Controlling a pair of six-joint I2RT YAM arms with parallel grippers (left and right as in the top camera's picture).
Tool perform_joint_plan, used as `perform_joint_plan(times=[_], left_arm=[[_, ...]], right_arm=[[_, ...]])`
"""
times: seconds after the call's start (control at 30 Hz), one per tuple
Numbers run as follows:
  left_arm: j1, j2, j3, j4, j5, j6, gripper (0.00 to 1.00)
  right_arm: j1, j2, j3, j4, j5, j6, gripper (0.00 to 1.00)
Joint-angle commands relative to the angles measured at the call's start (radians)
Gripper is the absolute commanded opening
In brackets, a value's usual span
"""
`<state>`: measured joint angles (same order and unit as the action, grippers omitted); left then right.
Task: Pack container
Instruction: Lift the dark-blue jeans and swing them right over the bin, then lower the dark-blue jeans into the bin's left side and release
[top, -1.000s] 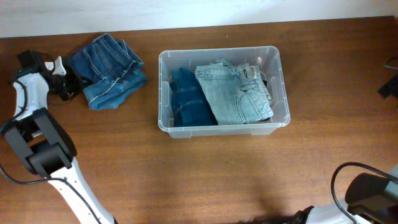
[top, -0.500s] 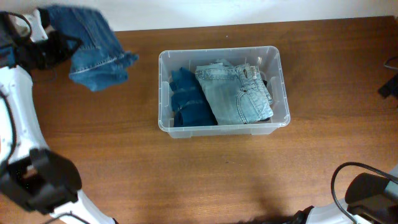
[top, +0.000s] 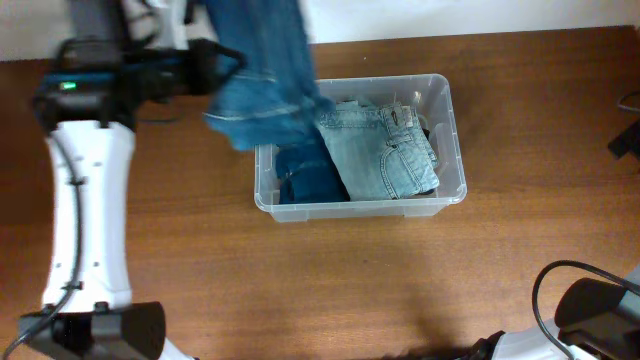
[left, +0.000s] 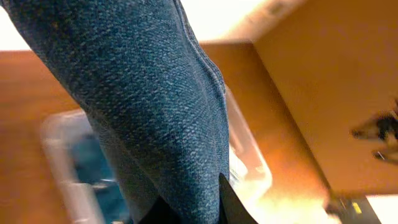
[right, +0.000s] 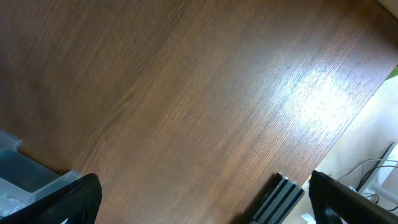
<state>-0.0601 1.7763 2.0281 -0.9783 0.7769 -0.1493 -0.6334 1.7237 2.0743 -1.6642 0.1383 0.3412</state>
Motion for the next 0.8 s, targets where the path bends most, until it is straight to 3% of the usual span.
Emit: perform_joint_plan(times=[0.0,0.2,0.53,0.77], left_arm=[[-0.101,-0.042,0.015,0.019,0.072,0.023,0.01],[-0.262,-0.024,0.015,0.030,-0.040,0.020,0.01],[-0.436,0.075,0.015,0.132,-0.136,-0.241,0.01],[-0.481,0.145,0.015,0.134,-0.254,-0.328,0.01]], right_arm=[[-0.002,0.004,-0.003,0.003,0.005,0.012,0.98],[-0.002,0.004,-0.003,0.003,0.005,0.012,0.98],[-0.002,0.004,-0.003,0.003,0.005,0.012,0.98],[-0.002,0.004,-0.003,0.003,0.005,0.012,0.99]])
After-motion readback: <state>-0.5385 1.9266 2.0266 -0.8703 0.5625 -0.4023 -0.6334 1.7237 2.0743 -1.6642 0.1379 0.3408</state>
